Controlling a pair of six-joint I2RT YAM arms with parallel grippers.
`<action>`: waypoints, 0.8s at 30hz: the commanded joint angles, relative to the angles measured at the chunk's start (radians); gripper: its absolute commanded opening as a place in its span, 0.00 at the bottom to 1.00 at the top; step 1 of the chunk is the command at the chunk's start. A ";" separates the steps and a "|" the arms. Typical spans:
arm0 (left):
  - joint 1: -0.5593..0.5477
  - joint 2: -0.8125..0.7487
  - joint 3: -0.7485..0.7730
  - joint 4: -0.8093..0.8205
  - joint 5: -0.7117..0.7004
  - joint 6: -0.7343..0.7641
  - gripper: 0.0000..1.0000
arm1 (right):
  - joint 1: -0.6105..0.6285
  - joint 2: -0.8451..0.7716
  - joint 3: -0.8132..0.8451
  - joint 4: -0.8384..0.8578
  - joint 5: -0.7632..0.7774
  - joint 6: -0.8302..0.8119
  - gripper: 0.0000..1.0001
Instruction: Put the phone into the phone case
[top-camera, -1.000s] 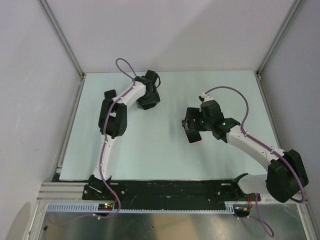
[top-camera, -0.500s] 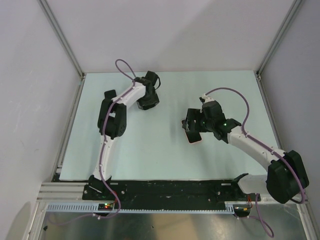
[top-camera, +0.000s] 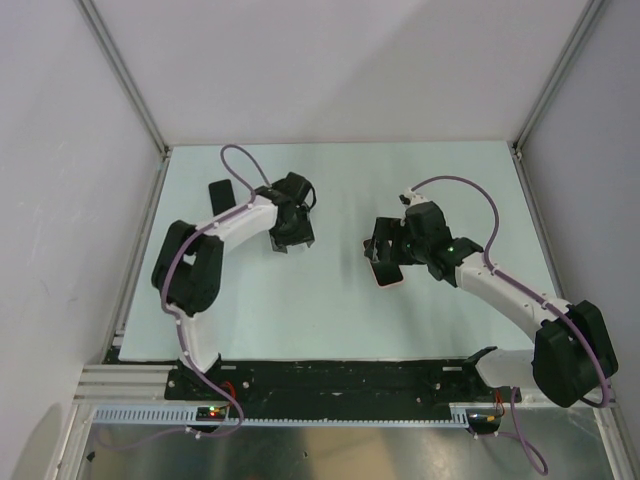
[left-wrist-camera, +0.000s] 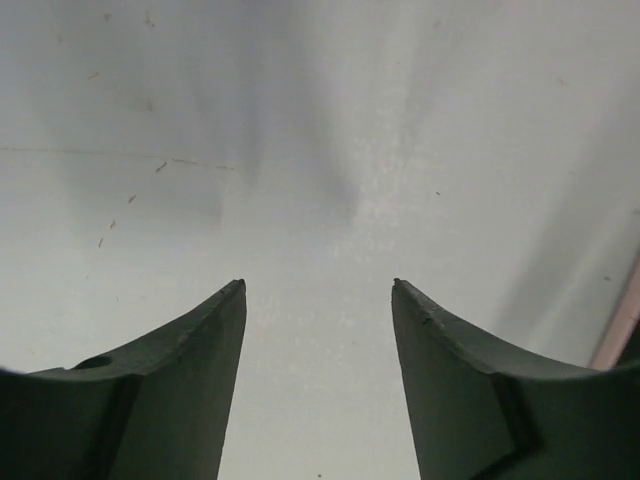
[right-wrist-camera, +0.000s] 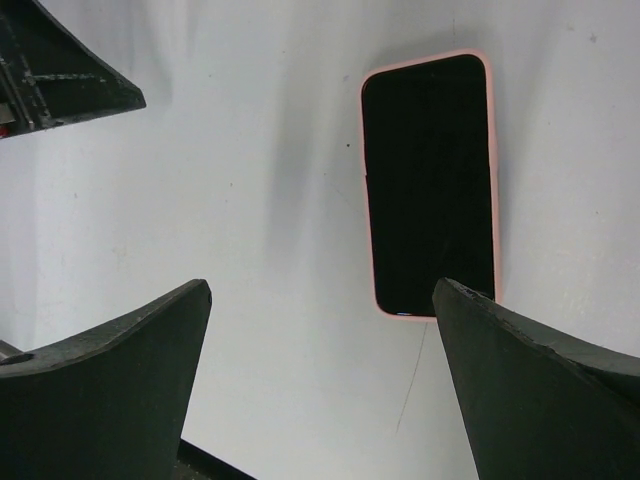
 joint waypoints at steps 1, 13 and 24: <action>0.009 -0.109 -0.028 0.103 -0.029 -0.058 0.68 | -0.005 -0.028 -0.003 0.039 -0.025 -0.002 0.99; 0.097 0.243 0.452 -0.003 -0.126 -0.084 0.95 | -0.010 -0.052 -0.004 0.033 0.006 -0.017 0.99; 0.126 0.405 0.632 -0.109 -0.168 -0.068 1.00 | -0.015 -0.034 -0.003 0.054 -0.041 -0.012 0.99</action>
